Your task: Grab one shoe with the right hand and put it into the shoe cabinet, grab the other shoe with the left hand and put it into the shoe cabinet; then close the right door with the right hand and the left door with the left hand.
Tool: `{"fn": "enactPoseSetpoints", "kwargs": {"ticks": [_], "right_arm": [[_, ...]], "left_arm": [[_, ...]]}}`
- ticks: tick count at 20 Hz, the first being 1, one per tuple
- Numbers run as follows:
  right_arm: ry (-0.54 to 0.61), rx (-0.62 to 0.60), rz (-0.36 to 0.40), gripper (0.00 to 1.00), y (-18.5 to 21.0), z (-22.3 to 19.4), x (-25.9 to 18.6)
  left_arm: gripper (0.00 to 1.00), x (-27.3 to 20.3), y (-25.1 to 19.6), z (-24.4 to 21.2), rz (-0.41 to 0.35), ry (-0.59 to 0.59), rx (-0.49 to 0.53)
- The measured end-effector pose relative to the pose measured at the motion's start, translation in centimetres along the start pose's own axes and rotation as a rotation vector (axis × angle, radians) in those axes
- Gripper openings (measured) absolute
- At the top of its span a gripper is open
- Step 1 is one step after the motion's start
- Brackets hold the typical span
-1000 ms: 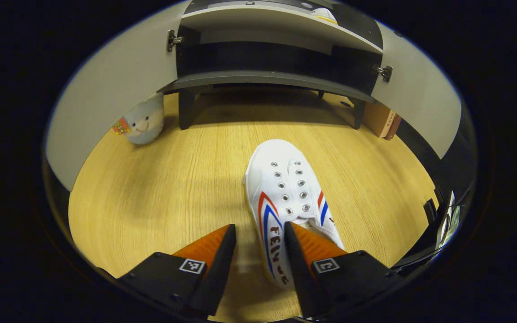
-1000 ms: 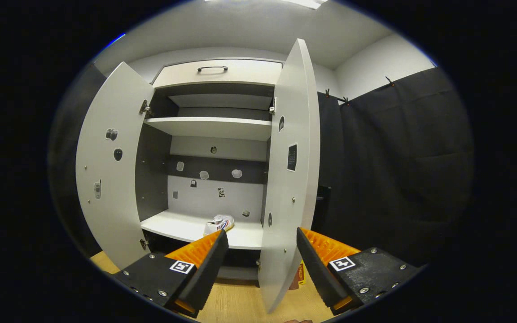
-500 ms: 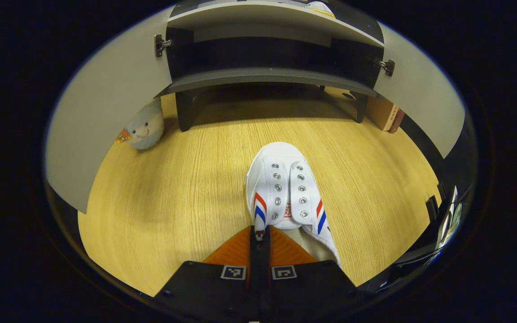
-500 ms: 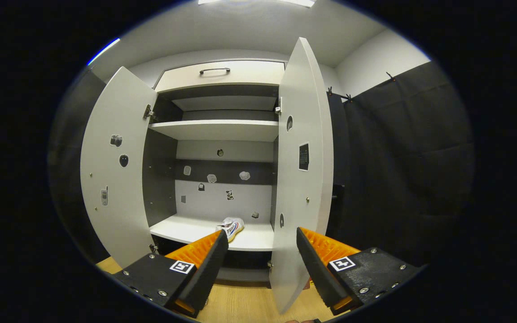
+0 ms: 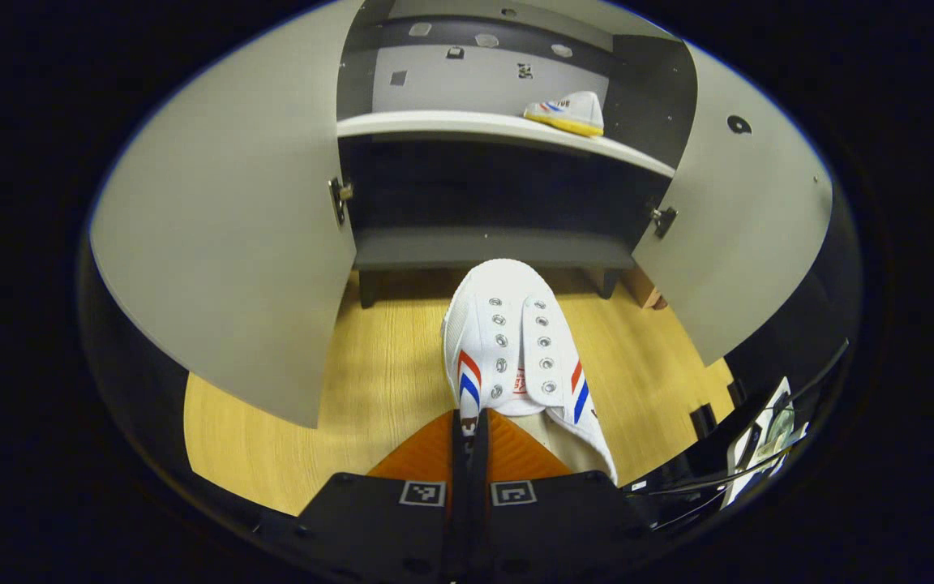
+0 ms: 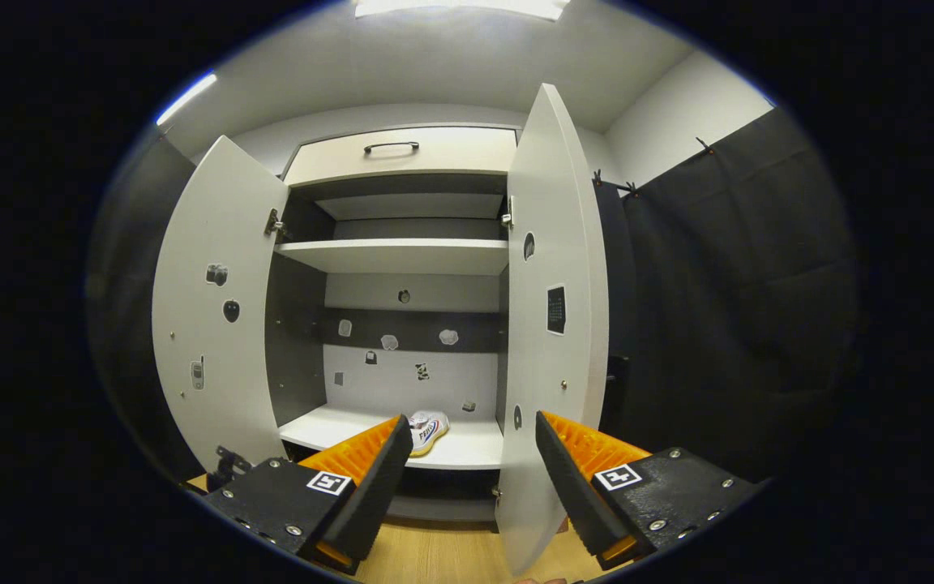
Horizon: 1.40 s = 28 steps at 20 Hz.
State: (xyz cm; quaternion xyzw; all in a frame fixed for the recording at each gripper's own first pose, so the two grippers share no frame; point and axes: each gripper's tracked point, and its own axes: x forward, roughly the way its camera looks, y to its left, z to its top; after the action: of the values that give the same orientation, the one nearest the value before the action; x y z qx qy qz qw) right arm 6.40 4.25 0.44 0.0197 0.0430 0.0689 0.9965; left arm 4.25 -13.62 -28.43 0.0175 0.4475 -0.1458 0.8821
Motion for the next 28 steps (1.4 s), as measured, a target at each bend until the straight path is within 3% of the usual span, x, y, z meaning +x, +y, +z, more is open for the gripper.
{"fn": "enactPoseSetpoints", "kwargs": {"ticks": [2,6,13,16,21,28], "right_arm": [[-0.001,0.006,0.012,0.93,0.3,0.0,0.1],[-0.02,0.002,-0.001,0.93,-0.2,0.8,0.0],[-0.029,-0.002,-0.023,0.93,-1.4,1.0,-0.4],[-0.015,0.004,-0.019,0.93,-1.7,0.3,-0.5],[-0.012,0.001,-0.052,0.93,-3.5,0.0,-0.6],[-0.011,-0.005,-0.099,0.93,-5.8,-0.4,-0.8]], "left_arm": [[0.06,-3.2,-0.3,4.7,-0.047,-0.048,-0.019],[0.06,-6.5,-0.1,12.4,-0.053,-0.185,0.021],[0.06,-6.4,-2.1,21.0,-0.038,-0.307,0.068],[0.06,-5.8,-3.4,25.3,-0.105,-0.323,-0.001],[0.06,-4.2,-1.1,33.6,-0.037,-0.385,-0.017],[0.06,2.3,2.4,38.8,0.046,-0.334,-0.057]]}}
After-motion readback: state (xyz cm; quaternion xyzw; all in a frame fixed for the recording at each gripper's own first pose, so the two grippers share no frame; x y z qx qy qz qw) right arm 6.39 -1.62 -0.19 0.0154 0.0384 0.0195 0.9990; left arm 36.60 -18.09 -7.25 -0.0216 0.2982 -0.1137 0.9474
